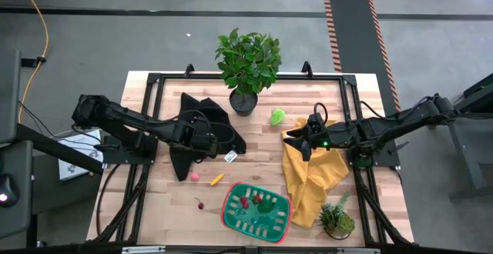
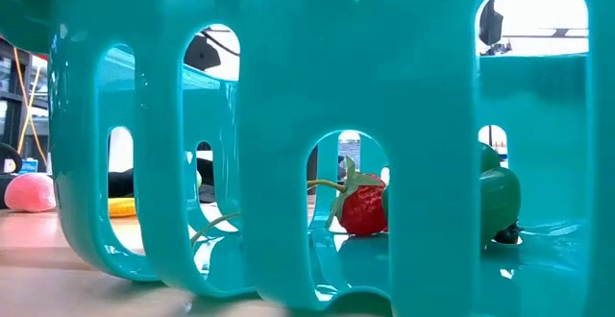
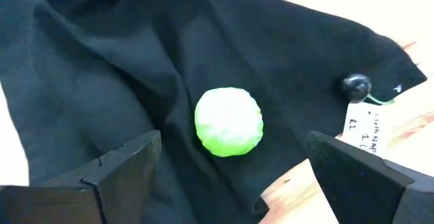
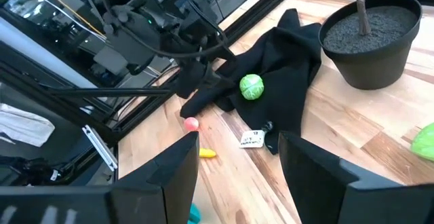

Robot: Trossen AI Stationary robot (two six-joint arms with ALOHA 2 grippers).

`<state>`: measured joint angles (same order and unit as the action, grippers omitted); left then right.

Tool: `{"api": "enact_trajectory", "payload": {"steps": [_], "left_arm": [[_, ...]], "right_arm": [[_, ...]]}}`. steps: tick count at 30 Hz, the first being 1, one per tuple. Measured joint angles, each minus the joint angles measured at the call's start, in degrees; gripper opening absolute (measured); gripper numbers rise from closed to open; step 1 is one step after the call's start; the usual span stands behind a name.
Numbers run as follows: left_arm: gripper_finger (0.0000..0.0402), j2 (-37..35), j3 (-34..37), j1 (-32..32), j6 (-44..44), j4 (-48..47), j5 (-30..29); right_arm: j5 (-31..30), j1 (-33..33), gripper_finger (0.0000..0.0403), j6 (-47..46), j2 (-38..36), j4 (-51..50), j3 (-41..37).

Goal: Pick and placing Produce into tupperware
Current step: Put the green cabbage into the blue bin

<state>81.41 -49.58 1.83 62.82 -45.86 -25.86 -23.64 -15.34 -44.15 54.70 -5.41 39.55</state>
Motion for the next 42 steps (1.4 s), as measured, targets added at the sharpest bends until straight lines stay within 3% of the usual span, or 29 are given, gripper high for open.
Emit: {"api": "enact_trajectory", "payload": {"steps": [33, 42], "left_arm": [[0.0358, 9.7, 0.0, -0.1, -4.6, 4.1, 0.3], [0.0351, 9.9, 0.3, -5.7, -9.5, 6.9, 3.8]], "right_arm": [[3.1, 0.0, 0.0193, -2.1, 0.0, 0.6, 0.0], [3.1, 0.0, 0.0193, -2.4, 0.0, 0.6, 0.0]]}}
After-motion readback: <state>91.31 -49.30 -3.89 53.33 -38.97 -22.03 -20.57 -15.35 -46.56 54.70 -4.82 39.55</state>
